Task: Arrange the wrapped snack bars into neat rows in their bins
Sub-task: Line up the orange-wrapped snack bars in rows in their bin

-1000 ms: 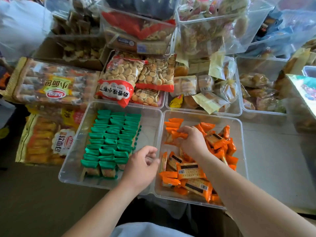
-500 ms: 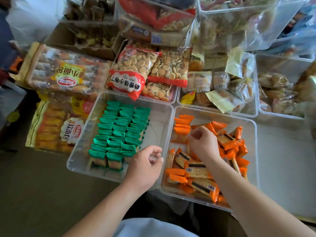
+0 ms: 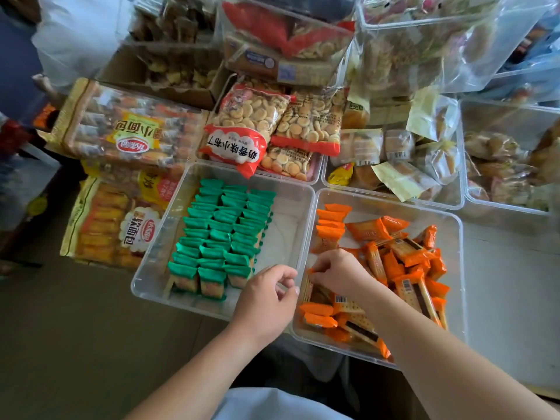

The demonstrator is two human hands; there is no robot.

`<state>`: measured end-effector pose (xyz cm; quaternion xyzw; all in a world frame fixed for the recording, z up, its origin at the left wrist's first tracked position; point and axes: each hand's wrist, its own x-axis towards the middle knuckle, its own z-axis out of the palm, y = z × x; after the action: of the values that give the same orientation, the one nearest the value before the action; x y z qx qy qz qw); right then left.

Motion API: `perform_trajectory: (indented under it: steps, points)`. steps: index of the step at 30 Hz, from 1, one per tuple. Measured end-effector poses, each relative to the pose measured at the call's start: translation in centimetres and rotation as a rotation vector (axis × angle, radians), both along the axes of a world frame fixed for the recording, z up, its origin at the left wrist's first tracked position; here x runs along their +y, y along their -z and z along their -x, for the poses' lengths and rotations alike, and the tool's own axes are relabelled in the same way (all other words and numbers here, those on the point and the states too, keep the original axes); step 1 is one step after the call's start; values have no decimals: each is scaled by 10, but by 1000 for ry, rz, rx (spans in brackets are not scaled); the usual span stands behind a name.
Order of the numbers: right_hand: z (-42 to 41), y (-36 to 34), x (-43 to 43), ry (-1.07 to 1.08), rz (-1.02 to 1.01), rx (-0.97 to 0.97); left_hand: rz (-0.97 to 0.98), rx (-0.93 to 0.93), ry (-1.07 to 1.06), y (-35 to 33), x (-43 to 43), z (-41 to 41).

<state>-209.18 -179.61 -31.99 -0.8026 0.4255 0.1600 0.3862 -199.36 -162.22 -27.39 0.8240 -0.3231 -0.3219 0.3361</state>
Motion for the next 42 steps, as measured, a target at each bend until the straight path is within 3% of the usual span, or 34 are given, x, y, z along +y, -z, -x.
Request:
perform_trajectory:
  steps: [5,10,15,18,21,26,28,30,32,36,39,42]
  points:
    - [26,-45,-1,229,-9,-225,70,-48,3,-5,5,-2]
    - [49,-95,2,345,-86,-472,176,-92,158,-22,-14,7]
    - [71,-111,10,472,-441,-745,150,-56,159,-38,-31,23]
    - [83,-111,12,572,-534,-815,154,-88,152,-43,-32,26]
    - [86,-117,15,587,-529,-778,171,-150,172,-46,-32,27]
    - [84,-119,15,644,-321,-670,171,-91,207,-46,-37,32]
    - [90,-116,14,777,-367,-722,166,61,164,-45,-39,32]
    - [97,-114,12,854,-463,-769,172,331,81,-47,-43,33]
    - [101,-112,12,802,-473,-699,184,418,37,-46,-50,29]
    - [108,-104,4,507,-146,-435,149,277,187,-54,-63,12]
    - [110,-111,1,360,-90,-502,117,274,333,-61,-75,22]
    - [117,-109,2,379,19,-532,116,231,328,-49,-81,41]
